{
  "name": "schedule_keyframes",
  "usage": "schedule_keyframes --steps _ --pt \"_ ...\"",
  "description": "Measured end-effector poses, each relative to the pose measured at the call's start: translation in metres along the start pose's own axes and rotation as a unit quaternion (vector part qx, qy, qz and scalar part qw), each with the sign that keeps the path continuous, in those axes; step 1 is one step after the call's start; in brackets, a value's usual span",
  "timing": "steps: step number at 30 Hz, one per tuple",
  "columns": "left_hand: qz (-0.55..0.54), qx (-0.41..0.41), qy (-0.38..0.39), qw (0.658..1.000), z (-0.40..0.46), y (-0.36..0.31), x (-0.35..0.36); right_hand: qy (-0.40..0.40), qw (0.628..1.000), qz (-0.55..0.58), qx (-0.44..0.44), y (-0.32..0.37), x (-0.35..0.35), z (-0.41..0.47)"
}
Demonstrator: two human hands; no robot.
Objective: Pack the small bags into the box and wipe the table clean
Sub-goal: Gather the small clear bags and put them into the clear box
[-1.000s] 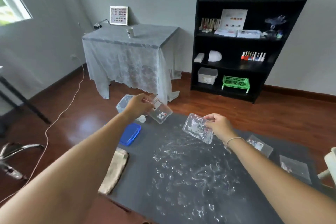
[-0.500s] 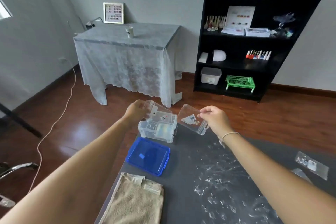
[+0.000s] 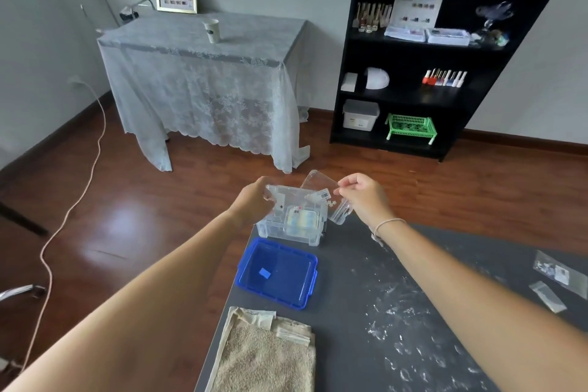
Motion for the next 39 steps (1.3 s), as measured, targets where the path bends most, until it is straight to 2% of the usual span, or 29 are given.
schedule_keyframes --steps 3,12,15,19,21,27,32,36,39 --pt "0.018 0.008 -0.005 1.0 0.001 0.0 0.003 0.004 1.0 -0.016 -0.005 0.002 0.007 0.003" --pt "-0.016 -0.001 -0.005 1.0 0.006 0.001 0.008 0.012 1.0 -0.017 -0.018 0.006 0.02 0.008" --pt "0.057 0.03 -0.008 0.998 0.003 -0.001 0.008 0.014 0.999 -0.027 -0.023 0.006 0.022 0.01" --pt "0.217 0.096 -0.006 0.971 0.0 0.001 0.009 0.019 0.998 -0.041 -0.039 0.011 0.028 0.014" --pt "0.246 0.099 -0.018 0.964 -0.003 0.006 0.007 0.02 0.997 -0.05 -0.046 0.012 0.031 0.015" --pt "0.182 0.066 -0.03 0.981 -0.01 0.025 0.0 0.016 0.991 -0.11 -0.076 0.017 0.047 0.021" --pt "0.108 0.052 -0.029 0.992 -0.014 0.031 -0.002 0.044 0.981 -0.166 -0.088 0.013 0.066 0.025" --pt "0.093 0.042 -0.021 0.995 -0.014 0.031 -0.003 0.067 0.97 -0.221 -0.082 0.0 0.075 0.024" --pt "0.096 0.04 -0.015 0.994 -0.015 0.031 -0.003 0.074 0.951 -0.271 -0.129 -0.001 0.076 0.018"
Point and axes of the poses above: each hand's wrist, its own z-axis towards the middle knuckle, its own x-axis out of the palm, y = z × x, the point moved 4 cm from there along z, towards the middle knuckle, and after that the axes turned 7 degrees about -z, right-handed, at the moved point
